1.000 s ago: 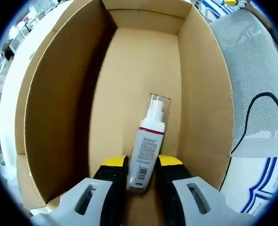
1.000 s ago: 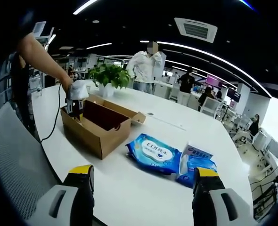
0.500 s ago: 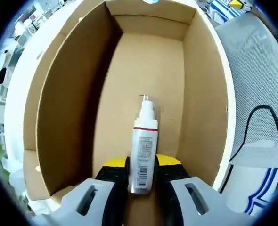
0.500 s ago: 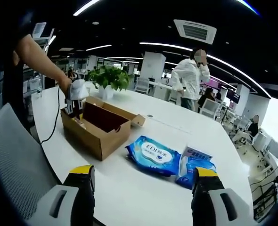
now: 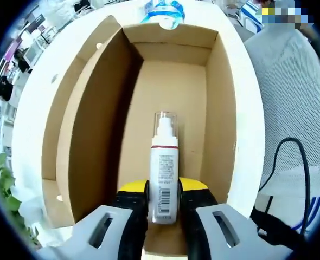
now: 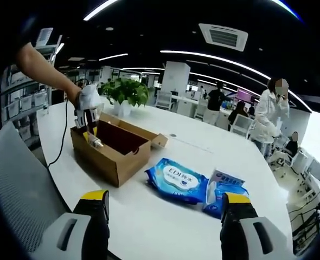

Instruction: Operate the shoe box by opening the lid, removing the specified soft item, and placing it in the target area until the item is outside and the box remains undamaged.

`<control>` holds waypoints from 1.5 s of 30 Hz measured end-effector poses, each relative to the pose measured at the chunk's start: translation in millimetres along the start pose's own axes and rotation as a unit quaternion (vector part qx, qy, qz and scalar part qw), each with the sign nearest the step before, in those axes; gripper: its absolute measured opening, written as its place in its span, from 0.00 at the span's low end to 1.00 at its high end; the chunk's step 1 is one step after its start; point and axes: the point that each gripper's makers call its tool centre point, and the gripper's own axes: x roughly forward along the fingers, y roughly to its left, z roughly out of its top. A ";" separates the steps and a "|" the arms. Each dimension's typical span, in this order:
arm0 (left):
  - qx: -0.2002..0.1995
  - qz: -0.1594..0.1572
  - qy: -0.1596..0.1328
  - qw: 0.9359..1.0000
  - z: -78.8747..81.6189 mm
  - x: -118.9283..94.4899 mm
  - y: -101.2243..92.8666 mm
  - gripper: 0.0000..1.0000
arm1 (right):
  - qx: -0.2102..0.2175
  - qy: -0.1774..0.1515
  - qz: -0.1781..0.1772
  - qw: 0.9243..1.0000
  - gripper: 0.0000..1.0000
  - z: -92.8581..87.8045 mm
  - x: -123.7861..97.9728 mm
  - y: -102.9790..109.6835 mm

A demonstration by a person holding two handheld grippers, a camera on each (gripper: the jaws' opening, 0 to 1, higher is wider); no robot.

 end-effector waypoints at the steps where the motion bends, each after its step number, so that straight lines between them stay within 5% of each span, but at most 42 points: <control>1: 0.001 0.001 -0.002 1.000 1.0 -1.0 -0.1 0.19 | 0.000 0.000 0.001 1.000 0.84 0.3 0.0 0.7; 9: 0.009 0.009 -0.018 1.000 13.0 -14.8 1.0 0.19 | 0.011 -0.004 0.010 1.000 0.79 7.1 -2.9 0.6; 22: 0.037 0.027 -0.061 0.997 53.6 -44.5 -1.0 0.19 | 0.016 -0.028 0.019 0.999 0.69 31.3 -4.9 3.9; 45: 0.137 0.016 -0.116 0.984 124.5 -73.7 -38.4 0.19 | -0.019 -0.061 0.070 0.996 0.58 59.2 0.0 34.4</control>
